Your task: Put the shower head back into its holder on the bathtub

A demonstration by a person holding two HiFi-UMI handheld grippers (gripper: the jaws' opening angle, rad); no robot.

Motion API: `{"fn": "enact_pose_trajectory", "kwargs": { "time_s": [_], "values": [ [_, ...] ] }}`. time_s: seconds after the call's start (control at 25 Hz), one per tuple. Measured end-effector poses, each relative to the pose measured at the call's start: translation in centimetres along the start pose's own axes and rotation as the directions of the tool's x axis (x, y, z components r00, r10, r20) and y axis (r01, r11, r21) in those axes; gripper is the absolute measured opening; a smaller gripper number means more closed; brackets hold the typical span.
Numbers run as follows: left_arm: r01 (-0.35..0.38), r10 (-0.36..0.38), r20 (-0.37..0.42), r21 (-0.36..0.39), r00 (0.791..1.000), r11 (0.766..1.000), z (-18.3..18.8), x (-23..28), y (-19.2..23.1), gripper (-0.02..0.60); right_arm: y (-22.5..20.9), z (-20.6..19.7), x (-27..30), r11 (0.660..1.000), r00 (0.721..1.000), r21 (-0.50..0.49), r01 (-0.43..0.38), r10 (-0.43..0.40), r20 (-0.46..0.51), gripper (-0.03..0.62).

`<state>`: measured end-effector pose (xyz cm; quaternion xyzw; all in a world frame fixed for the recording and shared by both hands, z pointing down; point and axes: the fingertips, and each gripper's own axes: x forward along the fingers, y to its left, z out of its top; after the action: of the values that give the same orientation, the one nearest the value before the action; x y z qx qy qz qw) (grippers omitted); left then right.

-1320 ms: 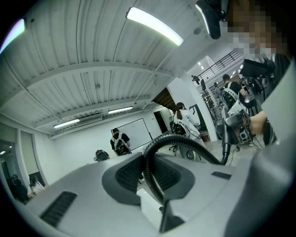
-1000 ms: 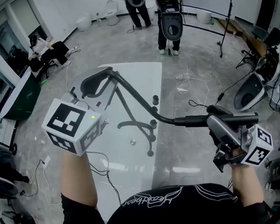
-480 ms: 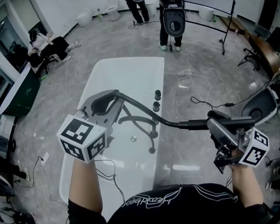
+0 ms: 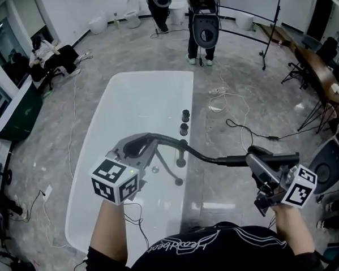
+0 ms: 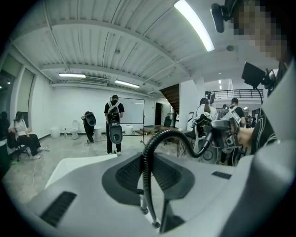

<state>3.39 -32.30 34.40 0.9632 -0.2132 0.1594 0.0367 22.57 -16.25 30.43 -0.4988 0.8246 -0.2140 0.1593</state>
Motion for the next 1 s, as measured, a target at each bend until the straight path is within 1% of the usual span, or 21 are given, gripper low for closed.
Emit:
{"fn": "enact_pose_trajectory", "kwargs": {
  "time_s": [0.28, 0.56, 0.84, 1.0],
  "values": [
    [-0.003, -0.003, -0.076, -0.077, 0.997, 0.997, -6.3, 1.3, -0.9, 0.063, -0.7, -1.9, -1.2, 0.998, 0.999, 0.038, 0.048, -0.048, -0.011, 0.131],
    [-0.024, 0.001, -0.136, -0.168, 0.991, 0.986, -13.1, 3.1, -1.6, 0.063, -0.7, -3.0, -1.7, 0.997, 0.999, 0.064, 0.048, -0.047, -0.025, 0.130],
    [-0.026, -0.016, -0.210, -0.196, 0.978, 0.980, -18.8, 5.4, -2.6, 0.063, -1.0, -3.9, -0.9, 0.996, 0.999, 0.090, 0.019, -0.015, -0.039, 0.130],
    [-0.024, -0.030, -0.265, -0.200, 0.964, 0.979, -21.7, 6.9, -3.4, 0.063, -1.3, -4.3, 0.5, 0.995, 0.997, 0.101, -0.010, 0.017, -0.071, 0.130]
  ]
}}
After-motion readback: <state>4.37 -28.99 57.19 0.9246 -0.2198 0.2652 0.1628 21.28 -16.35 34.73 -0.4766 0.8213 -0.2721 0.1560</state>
